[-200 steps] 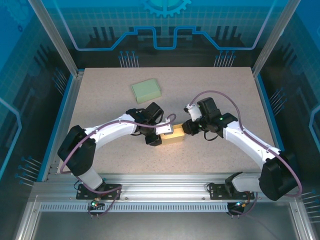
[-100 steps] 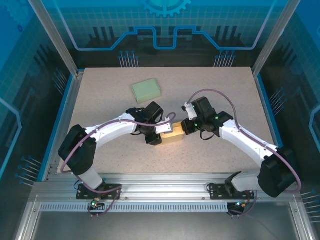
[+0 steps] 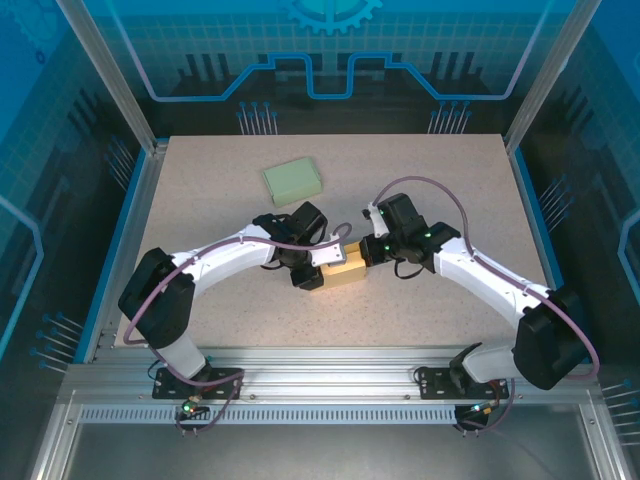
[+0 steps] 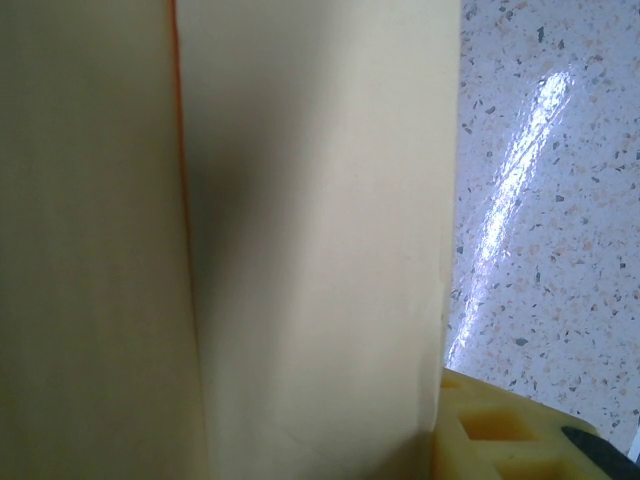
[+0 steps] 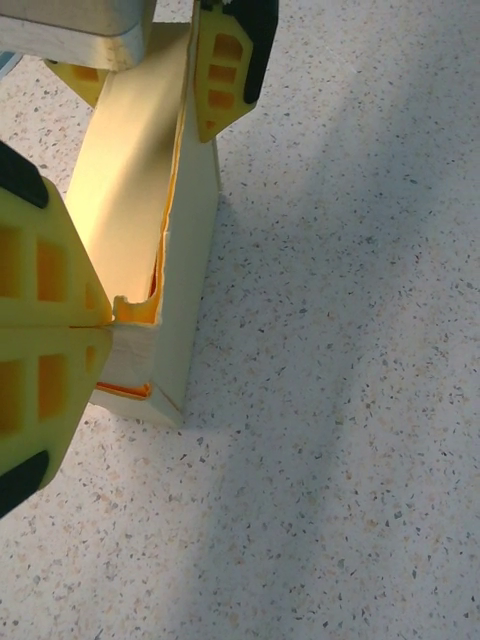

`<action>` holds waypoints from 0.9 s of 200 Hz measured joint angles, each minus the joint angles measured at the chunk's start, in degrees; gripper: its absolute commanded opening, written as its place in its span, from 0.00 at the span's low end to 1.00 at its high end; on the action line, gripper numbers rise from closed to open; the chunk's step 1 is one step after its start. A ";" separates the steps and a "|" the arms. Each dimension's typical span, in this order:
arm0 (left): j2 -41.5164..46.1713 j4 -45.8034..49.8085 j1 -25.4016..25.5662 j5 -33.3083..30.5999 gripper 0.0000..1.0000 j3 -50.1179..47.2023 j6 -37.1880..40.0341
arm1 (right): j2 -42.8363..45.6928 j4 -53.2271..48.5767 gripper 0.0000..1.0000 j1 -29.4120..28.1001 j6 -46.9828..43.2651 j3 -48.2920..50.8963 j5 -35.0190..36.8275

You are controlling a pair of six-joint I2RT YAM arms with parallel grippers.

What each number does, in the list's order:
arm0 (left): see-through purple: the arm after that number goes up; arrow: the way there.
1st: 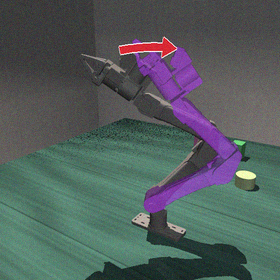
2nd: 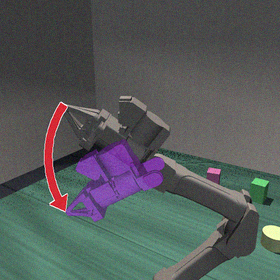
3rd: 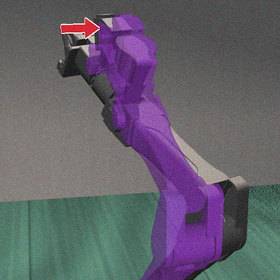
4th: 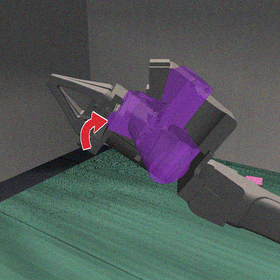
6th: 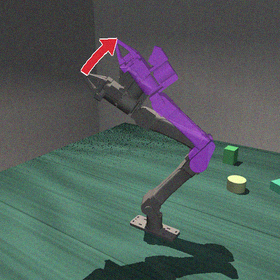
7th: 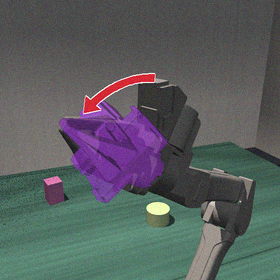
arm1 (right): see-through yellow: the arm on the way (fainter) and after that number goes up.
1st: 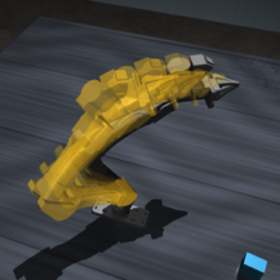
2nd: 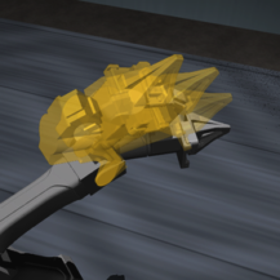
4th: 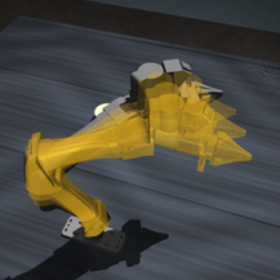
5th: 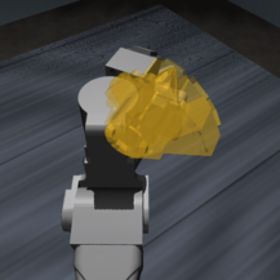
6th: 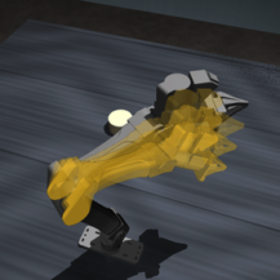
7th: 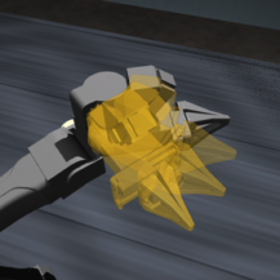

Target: Fold the paper box

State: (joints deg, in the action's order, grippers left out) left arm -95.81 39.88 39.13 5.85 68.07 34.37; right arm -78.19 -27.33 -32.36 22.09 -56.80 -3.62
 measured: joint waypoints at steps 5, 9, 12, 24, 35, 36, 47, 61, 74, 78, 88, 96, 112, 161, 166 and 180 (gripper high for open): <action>-0.04 0.02 0.00 0.00 0.39 0.02 0.00 | -0.02 0.02 0.00 0.00 0.20 0.00 -0.02; -0.04 0.07 0.00 0.00 0.39 0.04 0.00 | -0.04 0.02 0.00 0.00 0.24 0.00 0.00; -0.04 0.07 0.00 0.00 0.39 0.04 0.00 | -0.04 0.04 0.00 0.00 0.37 0.00 0.00; -0.04 0.09 0.00 0.00 0.39 0.04 0.00 | -0.09 0.17 0.00 0.00 0.66 0.00 0.00; -0.11 0.09 0.00 0.00 0.39 0.04 0.00 | -0.22 0.35 0.00 0.00 0.74 0.00 0.09; -0.11 0.09 0.00 0.00 0.39 0.04 0.00 | -0.22 0.35 0.00 0.00 0.76 0.00 0.09; -0.13 0.09 -0.04 0.00 0.39 0.07 0.00 | -0.35 0.50 0.00 0.00 0.85 0.00 0.26; -0.15 0.09 -0.04 0.00 0.39 0.09 -0.02 | -0.37 1.27 0.00 0.00 0.83 0.46 0.68; -0.15 0.09 -0.04 0.00 0.39 0.09 -0.02 | -0.37 2.29 0.00 0.02 0.81 1.16 0.83; -0.15 0.09 -0.04 0.00 0.39 0.09 -0.02 | -0.37 2.82 0.00 0.07 0.81 1.40 0.83; -0.15 0.09 -0.04 0.00 0.39 0.09 -0.02 | -0.35 3.69 0.00 0.15 0.76 1.84 0.83; -0.20 0.09 -0.04 -0.02 0.39 0.09 -0.02 | -0.35 4.37 0.00 0.17 0.61 2.14 0.87; -0.22 0.09 -0.07 -0.07 0.39 0.13 -0.07 | -0.31 5.16 0.00 0.17 0.35 2.49 1.11; -0.31 0.11 -0.31 0.00 0.39 0.22 -0.26 | -0.02 4.90 0.00 0.15 -0.28 2.51 2.34; -0.35 0.13 -0.33 0.00 0.39 0.26 -0.24 | 0.11 4.81 0.00 0.15 -0.37 2.56 2.49; -0.52 -0.11 -0.42 -0.02 0.39 0.44 -0.20 | 0.63 4.24 0.00 0.15 -0.70 2.67 3.10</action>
State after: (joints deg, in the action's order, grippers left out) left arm -96.33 39.77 38.72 5.82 68.51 34.17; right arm -77.56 -23.09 -32.21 21.39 -54.13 -0.51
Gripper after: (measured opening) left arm 0.392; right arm 0.058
